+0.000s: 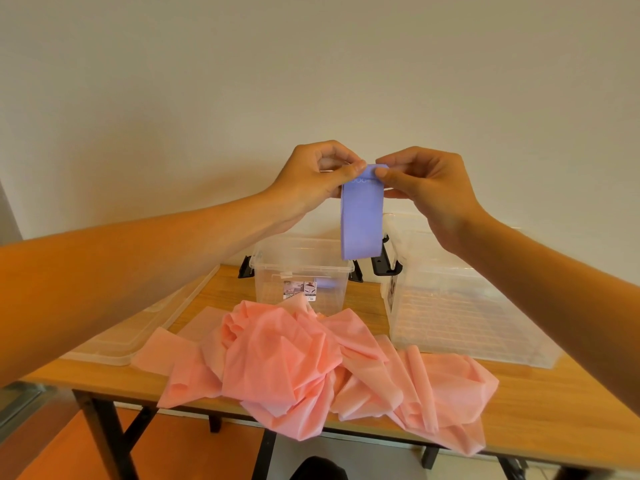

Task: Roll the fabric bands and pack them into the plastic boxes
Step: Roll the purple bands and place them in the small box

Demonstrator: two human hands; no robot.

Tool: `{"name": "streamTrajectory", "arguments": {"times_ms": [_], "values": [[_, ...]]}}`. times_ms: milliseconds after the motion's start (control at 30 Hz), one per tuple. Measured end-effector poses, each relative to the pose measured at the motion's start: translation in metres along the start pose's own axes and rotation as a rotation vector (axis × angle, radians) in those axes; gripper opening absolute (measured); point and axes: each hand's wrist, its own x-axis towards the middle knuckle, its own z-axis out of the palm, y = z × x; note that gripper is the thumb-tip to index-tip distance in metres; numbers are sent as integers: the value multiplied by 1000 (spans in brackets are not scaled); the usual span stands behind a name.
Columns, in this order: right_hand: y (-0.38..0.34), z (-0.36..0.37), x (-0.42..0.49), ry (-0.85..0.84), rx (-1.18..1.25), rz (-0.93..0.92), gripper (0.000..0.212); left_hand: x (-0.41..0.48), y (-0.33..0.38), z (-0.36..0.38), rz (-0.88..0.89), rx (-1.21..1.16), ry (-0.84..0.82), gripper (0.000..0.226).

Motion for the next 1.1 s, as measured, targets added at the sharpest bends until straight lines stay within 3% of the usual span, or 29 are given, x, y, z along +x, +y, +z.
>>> {"name": "streamTrajectory", "arguments": {"times_ms": [1100], "values": [[6, -3, -10, 11, 82, 44, 19, -12, -2, 0, 19, -24, -26, 16]]}}
